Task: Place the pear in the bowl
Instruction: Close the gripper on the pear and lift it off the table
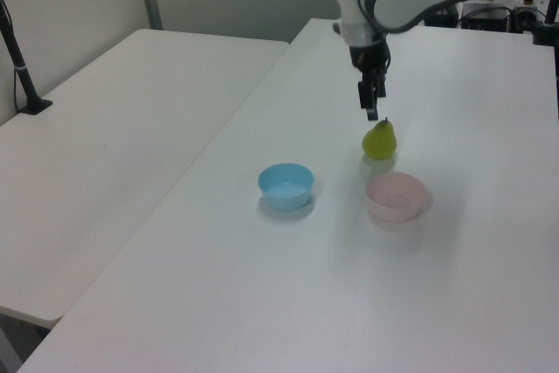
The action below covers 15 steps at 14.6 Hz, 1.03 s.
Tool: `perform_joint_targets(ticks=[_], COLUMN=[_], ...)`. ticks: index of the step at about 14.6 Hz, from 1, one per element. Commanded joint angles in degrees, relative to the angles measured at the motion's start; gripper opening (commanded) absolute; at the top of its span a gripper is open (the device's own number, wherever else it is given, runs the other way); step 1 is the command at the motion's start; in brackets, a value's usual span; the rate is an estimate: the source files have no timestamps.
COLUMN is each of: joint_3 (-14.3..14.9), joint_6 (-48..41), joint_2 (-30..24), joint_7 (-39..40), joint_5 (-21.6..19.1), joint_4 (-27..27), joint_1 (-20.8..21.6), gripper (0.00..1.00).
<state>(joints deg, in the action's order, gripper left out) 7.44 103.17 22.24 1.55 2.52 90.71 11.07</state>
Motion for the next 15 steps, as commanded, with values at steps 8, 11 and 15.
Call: perform_joint_targets(ticks=[8, 11, 15], joint_3=[0.91, 0.91, 0.91], joint_6=[5.2, 5.2, 4.94], joint_2=[5.01, 4.92, 4.05], joint_7=[3.99, 3.73, 3.2], joint_5=[4.68, 5.39, 4.78], joint_4=[3.77, 3.69, 3.43], joint_1=[1.85, 1.85, 1.94], gripper=[0.99, 0.52, 0.08])
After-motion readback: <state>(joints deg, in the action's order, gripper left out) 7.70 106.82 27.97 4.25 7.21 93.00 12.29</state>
